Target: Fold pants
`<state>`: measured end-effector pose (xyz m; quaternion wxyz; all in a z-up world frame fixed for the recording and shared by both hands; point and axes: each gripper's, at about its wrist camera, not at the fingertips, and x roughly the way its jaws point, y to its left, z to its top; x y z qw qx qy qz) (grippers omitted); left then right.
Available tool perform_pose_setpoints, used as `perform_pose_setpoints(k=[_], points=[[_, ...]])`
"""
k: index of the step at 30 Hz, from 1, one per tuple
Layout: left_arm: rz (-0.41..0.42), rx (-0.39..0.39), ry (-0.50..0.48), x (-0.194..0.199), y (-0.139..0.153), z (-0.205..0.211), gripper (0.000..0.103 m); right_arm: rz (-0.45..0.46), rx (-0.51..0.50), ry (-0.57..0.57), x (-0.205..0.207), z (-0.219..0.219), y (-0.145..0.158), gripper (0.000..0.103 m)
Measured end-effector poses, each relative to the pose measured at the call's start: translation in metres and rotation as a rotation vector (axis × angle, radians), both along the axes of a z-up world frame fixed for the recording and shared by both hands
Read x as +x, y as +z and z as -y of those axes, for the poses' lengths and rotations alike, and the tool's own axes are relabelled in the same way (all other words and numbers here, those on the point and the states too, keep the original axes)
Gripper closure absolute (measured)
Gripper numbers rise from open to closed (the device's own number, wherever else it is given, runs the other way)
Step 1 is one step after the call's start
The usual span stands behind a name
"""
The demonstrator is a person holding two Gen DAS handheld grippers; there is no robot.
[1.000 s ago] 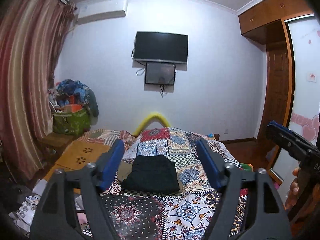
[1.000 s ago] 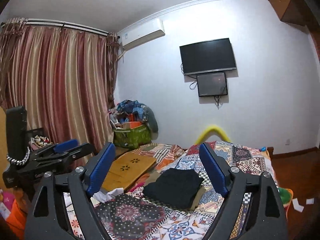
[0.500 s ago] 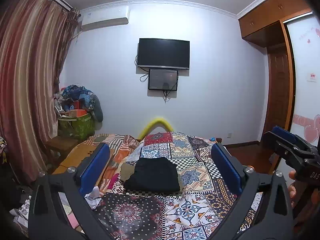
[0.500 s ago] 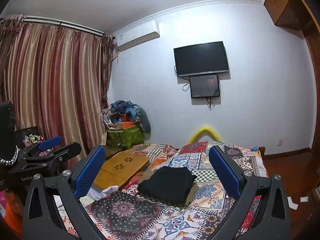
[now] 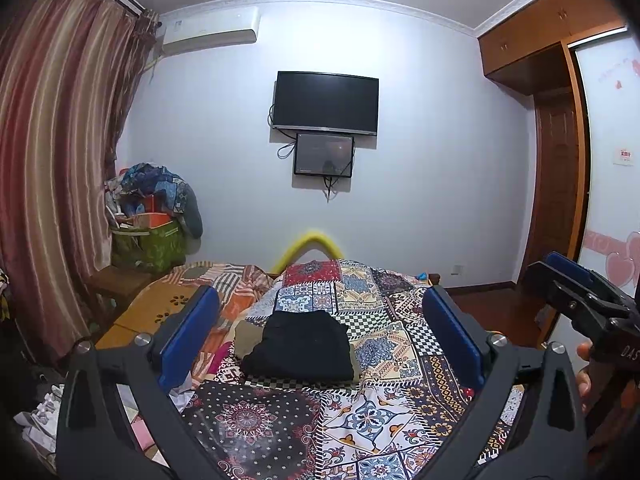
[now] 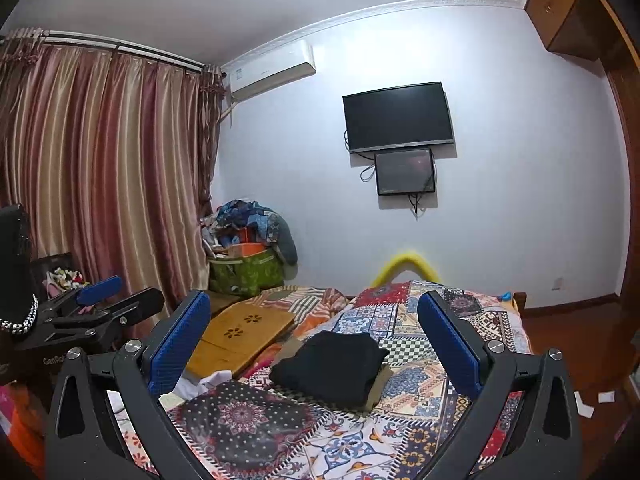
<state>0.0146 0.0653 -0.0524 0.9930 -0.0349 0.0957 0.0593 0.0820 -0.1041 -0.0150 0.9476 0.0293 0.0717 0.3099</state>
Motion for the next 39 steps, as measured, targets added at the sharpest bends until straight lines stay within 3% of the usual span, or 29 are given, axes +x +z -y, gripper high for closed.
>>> perform_pose_setpoints(k=[39], points=[[-0.010, 0.016, -0.028, -0.0009, -0.0060, 0.0043, 0.000, -0.004, -0.010, -0.016, -0.0024, 0.0019, 0.0027, 0.000]])
